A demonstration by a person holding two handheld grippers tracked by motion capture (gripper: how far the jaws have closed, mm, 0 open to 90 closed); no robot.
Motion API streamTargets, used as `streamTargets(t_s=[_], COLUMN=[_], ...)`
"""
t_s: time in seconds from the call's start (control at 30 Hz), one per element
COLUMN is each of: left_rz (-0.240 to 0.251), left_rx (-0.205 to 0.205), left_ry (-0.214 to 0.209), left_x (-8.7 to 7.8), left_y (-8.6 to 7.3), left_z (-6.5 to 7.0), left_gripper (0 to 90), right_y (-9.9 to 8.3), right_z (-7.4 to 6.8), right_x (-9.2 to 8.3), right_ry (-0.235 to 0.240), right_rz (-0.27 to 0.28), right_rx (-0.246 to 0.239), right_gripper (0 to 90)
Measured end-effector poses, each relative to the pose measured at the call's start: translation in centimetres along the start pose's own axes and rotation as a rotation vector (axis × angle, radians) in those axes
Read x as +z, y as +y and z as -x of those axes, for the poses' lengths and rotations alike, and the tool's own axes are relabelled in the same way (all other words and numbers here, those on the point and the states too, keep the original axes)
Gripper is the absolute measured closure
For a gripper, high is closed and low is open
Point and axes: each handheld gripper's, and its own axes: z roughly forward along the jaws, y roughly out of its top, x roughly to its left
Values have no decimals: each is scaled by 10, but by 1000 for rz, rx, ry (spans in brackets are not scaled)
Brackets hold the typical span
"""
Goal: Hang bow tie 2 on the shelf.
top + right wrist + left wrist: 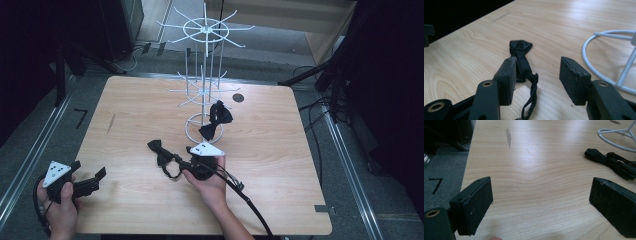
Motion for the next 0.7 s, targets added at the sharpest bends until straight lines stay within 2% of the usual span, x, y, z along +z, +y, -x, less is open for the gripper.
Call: streamTargets(t_s=[0.17, 0.4, 0.53, 0.7], left_rz=[2, -1, -1, -2], left_rx=[-2, -1, -1, -2], left_ry=[-2, -2, -3, -4], left_x=[0, 0, 0, 0], left_y=[0, 0, 0, 0], left_z=[0, 0, 0, 0], left_gripper=[58, 58, 58, 58], right_y=[-6, -11, -15, -16], right_z=[0, -1, -2, -2], right_x=[7, 14, 19, 20], right_ry=[14, 18, 7, -9], right_rz=[-47, -105, -151, -167], right_rx=[19, 12, 12, 13], right_gripper=[570, 638, 658, 691])
